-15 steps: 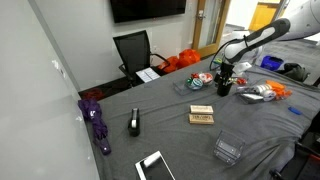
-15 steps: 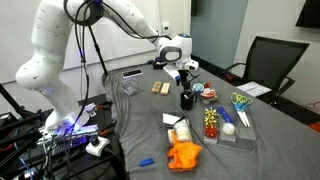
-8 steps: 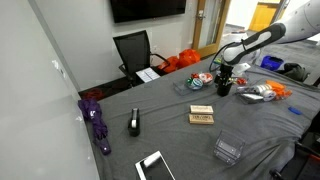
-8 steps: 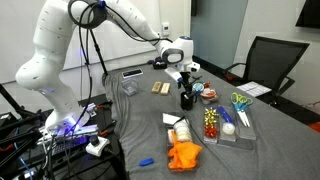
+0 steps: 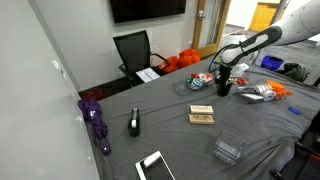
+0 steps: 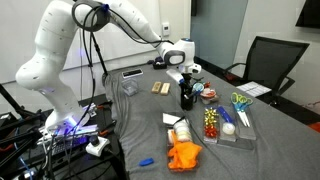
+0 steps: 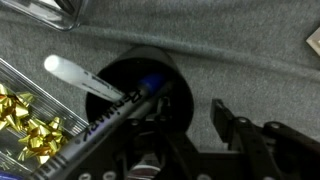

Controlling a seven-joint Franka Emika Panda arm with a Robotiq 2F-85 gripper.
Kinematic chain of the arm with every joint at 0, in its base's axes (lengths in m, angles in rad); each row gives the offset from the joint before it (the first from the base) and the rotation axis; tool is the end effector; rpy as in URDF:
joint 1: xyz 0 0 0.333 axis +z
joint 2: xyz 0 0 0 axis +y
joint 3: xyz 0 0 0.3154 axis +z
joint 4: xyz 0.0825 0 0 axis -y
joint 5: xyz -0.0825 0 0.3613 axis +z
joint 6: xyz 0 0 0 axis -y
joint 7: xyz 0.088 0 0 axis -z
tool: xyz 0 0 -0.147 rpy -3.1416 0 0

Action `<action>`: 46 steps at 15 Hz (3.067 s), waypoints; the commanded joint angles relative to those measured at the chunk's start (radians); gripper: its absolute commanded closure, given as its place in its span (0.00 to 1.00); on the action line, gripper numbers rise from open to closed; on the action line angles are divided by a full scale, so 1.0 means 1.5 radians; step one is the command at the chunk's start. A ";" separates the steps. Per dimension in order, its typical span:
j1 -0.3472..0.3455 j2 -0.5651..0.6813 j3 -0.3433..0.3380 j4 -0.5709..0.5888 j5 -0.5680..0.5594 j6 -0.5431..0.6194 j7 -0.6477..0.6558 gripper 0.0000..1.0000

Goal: Move the black cup closer to you

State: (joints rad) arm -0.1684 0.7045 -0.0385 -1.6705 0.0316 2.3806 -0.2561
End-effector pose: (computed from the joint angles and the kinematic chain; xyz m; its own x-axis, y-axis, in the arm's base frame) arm 0.6525 -0.1337 0.1706 0.9994 0.0356 0.0053 0.0356 -0.9994 0.0045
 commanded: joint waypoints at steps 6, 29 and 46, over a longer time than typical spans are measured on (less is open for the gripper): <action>-0.013 0.000 0.005 0.002 -0.014 0.001 -0.012 1.00; -0.118 -0.262 0.116 -0.326 0.095 0.092 -0.464 0.98; -0.105 -0.463 -0.051 -0.569 0.155 0.041 -1.060 0.98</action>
State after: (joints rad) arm -0.3471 0.0813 -0.0665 -2.4658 0.2521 2.4595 -1.7413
